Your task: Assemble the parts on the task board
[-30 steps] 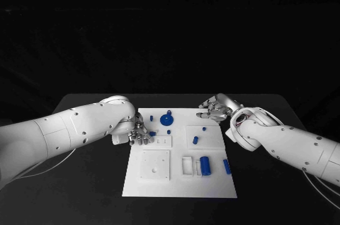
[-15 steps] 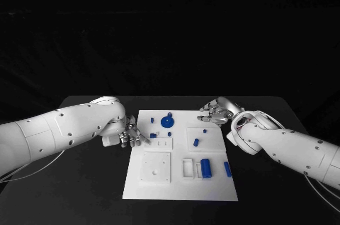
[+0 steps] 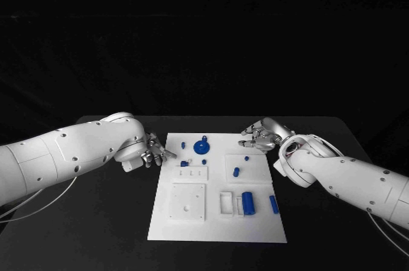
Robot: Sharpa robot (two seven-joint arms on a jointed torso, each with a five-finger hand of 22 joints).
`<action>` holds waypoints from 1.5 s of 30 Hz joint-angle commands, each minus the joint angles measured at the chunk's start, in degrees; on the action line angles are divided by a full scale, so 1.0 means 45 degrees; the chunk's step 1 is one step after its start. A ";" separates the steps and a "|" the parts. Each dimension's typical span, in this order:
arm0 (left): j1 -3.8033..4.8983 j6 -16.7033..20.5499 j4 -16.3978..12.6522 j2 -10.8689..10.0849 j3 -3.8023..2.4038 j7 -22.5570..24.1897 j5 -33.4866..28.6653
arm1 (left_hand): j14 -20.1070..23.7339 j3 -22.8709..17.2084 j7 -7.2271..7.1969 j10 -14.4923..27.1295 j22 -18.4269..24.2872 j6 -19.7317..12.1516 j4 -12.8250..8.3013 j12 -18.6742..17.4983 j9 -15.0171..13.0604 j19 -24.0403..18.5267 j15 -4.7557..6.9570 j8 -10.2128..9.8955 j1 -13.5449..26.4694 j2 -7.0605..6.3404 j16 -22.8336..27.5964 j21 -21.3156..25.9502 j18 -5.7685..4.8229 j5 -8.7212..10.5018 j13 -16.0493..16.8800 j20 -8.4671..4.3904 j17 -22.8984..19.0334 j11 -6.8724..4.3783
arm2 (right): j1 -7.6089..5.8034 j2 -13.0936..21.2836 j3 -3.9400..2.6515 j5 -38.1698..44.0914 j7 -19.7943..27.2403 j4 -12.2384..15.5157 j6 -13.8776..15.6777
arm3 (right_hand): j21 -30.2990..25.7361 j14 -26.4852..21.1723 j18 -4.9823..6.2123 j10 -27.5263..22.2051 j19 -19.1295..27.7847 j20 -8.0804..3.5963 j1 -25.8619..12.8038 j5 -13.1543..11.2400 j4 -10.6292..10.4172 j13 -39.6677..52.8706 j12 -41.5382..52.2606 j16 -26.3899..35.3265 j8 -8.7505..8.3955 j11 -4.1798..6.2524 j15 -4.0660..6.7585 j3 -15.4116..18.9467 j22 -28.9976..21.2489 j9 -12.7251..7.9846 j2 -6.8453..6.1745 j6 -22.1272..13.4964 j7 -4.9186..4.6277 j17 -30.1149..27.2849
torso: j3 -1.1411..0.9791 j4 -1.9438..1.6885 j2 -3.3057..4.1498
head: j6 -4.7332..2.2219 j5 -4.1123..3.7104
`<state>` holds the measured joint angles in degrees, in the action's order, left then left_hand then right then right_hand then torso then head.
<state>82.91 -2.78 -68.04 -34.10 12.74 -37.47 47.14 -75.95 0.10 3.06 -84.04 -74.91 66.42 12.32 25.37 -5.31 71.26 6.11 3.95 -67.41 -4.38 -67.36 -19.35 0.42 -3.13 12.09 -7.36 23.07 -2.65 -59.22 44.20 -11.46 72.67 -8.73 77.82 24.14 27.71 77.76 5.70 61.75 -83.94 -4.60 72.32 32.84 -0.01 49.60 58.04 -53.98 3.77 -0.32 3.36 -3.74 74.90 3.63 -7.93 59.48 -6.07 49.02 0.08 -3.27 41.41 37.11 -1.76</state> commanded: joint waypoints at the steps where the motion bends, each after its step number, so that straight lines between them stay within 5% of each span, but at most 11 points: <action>1: 0.0053 0.1349 -0.0062 0.0054 -0.0016 0.0599 -0.0085 | -0.0043 0.0029 0.0016 -0.0554 -0.0158 -0.0061 -0.0079 -0.0062 0.0007 0.0055 -0.0030 0.0044 -0.0104 -0.0042 0.0058 0.0064 -0.0002 0.0045 -0.0025 0.0065 -0.0021 0.0096 | 0.0014 0.0003 -0.0006 0.0023 0.0091 0.0010 -0.0020 | 0.0001 0.0051 0.0178 -0.0015 -0.0531 0.0006 -0.0106 0.0067 -0.0017 -0.0009 -0.0047 0.0072 -0.0047 -0.0018 0.0035 -0.0050 0.0683 -0.0013 -0.0021 -0.0035 -0.0039 -0.0011 | -0.0005 0.0000 0.0000 | 0.0002 0.0011; 18: -0.0061 0.0456 0.0504 0.1072 0.0209 0.0431 0.0771 | -0.0082 0.0082 -0.0376 -0.0570 -0.0244 0.1301 -0.0273 0.0082 -0.0421 0.0180 0.0078 0.0479 -0.0049 0.0093 -0.0016 0.0292 -0.0090 0.0035 0.0037 -0.0017 0.0087 -0.0061 | 0.0018 -0.0040 -0.0006 0.0023 0.0072 0.0022 -0.0040 | 0.0028 0.0061 0.0178 -0.0004 -0.0538 0.0005 -0.0089 0.0059 0.0012 -0.0008 -0.0041 0.0070 -0.0046 -0.0015 0.0037 -0.0081 0.0689 -0.0013 -0.0014 -0.0023 -0.0037 -0.0014 | -0.0019 0.0014 0.0014 | -0.0023 0.0024; 23: -0.0150 -0.0158 0.0741 0.1320 0.0227 0.0244 0.1187 | -0.0021 0.0088 -0.0564 -0.0557 -0.0259 0.1373 -0.0523 0.0239 -0.1189 0.0157 0.0144 0.1354 0.0083 0.0148 -0.0151 0.0195 -0.0094 0.0030 0.0111 -0.0059 0.0196 -0.0132 | 0.0018 -0.0040 -0.0006 0.0023 0.0062 0.0034 -0.0052 | 0.0028 0.0061 0.0178 -0.0004 -0.0538 0.0005 -0.0089 0.0059 0.0012 -0.0008 -0.0041 0.0070 -0.0046 -0.0015 0.0037 -0.0081 0.0689 -0.0013 -0.0014 -0.0023 -0.0037 -0.0014 | -0.0023 0.0020 0.0020 | 0.0004 0.0002; 30: -0.0205 -0.0534 0.0870 0.1459 0.0231 0.0123 0.1459 | -0.0027 0.0131 -0.0655 -0.0562 -0.0260 0.1429 -0.0712 0.0276 -0.1494 0.0127 0.0163 0.1776 0.0051 0.0194 -0.0195 0.0136 -0.0094 0.0027 0.0144 -0.0072 0.0216 -0.0167 | 0.0018 -0.0031 -0.0006 0.0023 0.0052 0.0040 -0.0054 | 0.0028 0.0061 0.0178 -0.0004 -0.0538 0.0005 -0.0089 0.0059 0.0012 -0.0008 -0.0041 0.0070 -0.0046 -0.0015 0.0037 -0.0081 0.0689 -0.0013 -0.0014 -0.0023 -0.0037 -0.0014 | -0.0017 0.0005 0.0005 | 0.0020 -0.0025; 37: -0.0272 -0.0682 0.0961 0.1625 0.0230 0.0101 0.1639 | -0.0029 0.0163 -0.0804 -0.0558 -0.0269 0.1196 -0.0873 0.0598 -0.2125 0.0112 0.0226 0.2872 0.0101 0.0263 -0.0449 -0.0096 -0.0094 0.0034 0.0294 -0.0120 0.0325 -0.0235 | 0.0018 -0.0036 -0.0006 0.0024 0.0051 0.0047 -0.0057 | 0.0028 0.0061 0.0178 -0.0004 -0.0538 0.0005 -0.0089 0.0059 0.0012 -0.0008 -0.0041 0.0070 -0.0046 -0.0015 0.0037 -0.0081 0.0689 -0.0013 -0.0014 -0.0023 -0.0037 -0.0014 | -0.0011 0.0001 0.0002 | 0.0017 -0.0026; 45: -0.0369 -0.0667 0.1144 0.1829 0.0227 0.0140 0.1698 | -0.0030 0.0179 -0.0844 -0.0561 -0.0261 0.1054 -0.0763 0.0682 -0.2275 0.0074 0.0239 0.3290 0.0237 0.0370 -0.0529 -0.0237 -0.0094 0.0020 0.0329 -0.0136 0.0333 -0.0253 | 0.0018 -0.0035 -0.0006 0.0024 0.0049 0.0053 -0.0064 | 0.0028 0.0061 0.0178 -0.0004 -0.0538 0.0005 -0.0089 0.0059 0.0012 -0.0008 -0.0041 0.0070 -0.0046 -0.0015 0.0037 -0.0081 0.0689 -0.0013 -0.0014 -0.0023 -0.0037 -0.0014 | -0.0014 0.0016 0.0016 | 0.0031 -0.0035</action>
<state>81.27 -4.76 -62.93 -26.04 13.79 -36.85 54.03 -76.05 0.89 -0.84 -84.04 -74.93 71.54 8.68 28.30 -15.46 71.65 6.66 18.60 -66.40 -2.93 -69.62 -20.08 0.43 -3.13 13.51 -7.79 24.51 -3.48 -59.17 44.06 -11.47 72.65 -8.77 77.95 24.15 27.71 77.75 5.69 61.75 -83.94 -4.60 72.32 32.84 -0.01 49.62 58.04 -53.98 3.77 -0.32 3.36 -3.74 74.90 3.63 -7.93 59.48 -6.07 49.03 0.03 -3.24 41.45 37.19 -1.91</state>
